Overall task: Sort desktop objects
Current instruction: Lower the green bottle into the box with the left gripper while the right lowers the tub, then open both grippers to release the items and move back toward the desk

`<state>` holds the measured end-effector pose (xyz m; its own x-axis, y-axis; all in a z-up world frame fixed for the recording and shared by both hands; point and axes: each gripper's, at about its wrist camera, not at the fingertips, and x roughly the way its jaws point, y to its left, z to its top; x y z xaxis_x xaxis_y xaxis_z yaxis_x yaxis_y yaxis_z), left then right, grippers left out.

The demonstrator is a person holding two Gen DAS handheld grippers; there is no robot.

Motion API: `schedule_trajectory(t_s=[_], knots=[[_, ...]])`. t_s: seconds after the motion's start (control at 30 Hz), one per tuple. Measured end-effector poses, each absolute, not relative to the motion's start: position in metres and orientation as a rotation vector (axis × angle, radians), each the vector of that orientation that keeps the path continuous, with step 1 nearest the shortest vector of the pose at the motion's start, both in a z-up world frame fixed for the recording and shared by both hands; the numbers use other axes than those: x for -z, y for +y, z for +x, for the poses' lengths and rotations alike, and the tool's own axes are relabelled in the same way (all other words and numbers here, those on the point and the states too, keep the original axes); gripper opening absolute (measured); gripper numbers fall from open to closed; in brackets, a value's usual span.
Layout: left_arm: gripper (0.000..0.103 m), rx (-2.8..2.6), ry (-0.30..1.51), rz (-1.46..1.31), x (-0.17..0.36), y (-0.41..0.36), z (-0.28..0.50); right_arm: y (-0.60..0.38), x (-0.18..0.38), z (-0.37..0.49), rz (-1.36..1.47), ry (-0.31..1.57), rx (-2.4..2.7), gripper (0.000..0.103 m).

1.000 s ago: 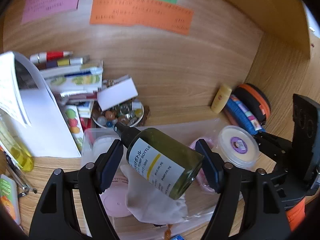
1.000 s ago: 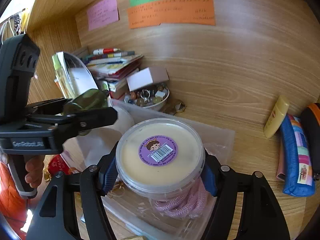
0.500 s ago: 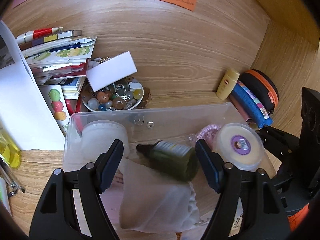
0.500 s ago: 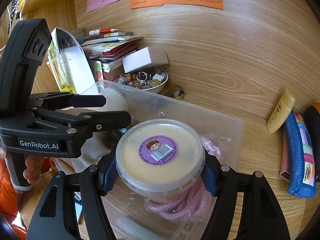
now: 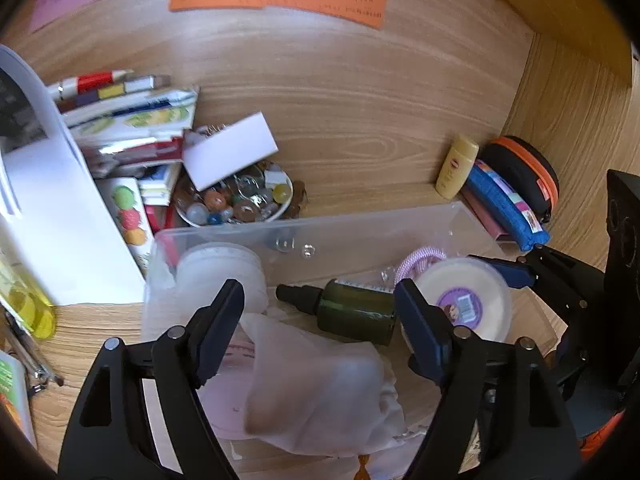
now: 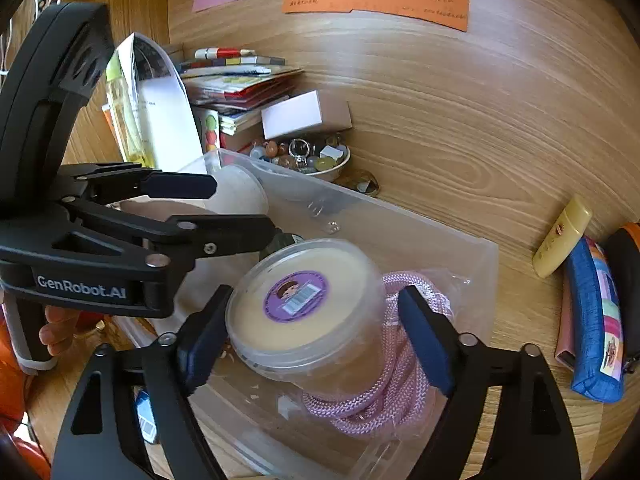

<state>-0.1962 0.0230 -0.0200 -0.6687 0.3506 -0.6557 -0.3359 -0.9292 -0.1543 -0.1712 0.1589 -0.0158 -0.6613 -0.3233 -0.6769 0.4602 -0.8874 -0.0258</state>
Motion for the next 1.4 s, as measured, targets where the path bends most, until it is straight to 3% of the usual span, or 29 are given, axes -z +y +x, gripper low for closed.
schedule_trajectory(t_s=[0.13, 0.3, 0.53, 0.6, 0.67, 1.03, 1.4], knots=[[0.081, -2.587, -0.029, -0.991, 0.013, 0.021, -0.191, 0.163, 0.012, -0.170, 0.966, 0.225, 2.498, 0.083], [0.093, -2.622, -0.025, -0.926, -0.002, 0.016, -0.178, 0.164, 0.006, -0.168, 0.983, 0.194, 2.473, 0.084], [0.097, -2.675, -0.002, -0.841, -0.025, 0.009, -0.154, 0.167, -0.016, -0.154, 0.921, 0.179, 2.511, 0.085], [0.098, -2.689, -0.001, -0.820, -0.032, 0.005, -0.146, 0.170, -0.023, -0.148, 0.903, 0.166, 2.528, 0.088], [0.100, -2.699, -0.005, -0.800, -0.037, 0.002, -0.138, 0.174, -0.029, -0.141, 0.880, 0.153, 2.558, 0.098], [0.101, -2.762, 0.072, -0.695, -0.053, -0.019, -0.080, 0.197, -0.046, -0.087, 0.811, 0.081, 2.668, 0.102], [0.102, -2.805, 0.069, -0.751, -0.033, -0.063, -0.041, 0.199, -0.017, -0.039, 0.886, 0.131, 2.692, 0.103]])
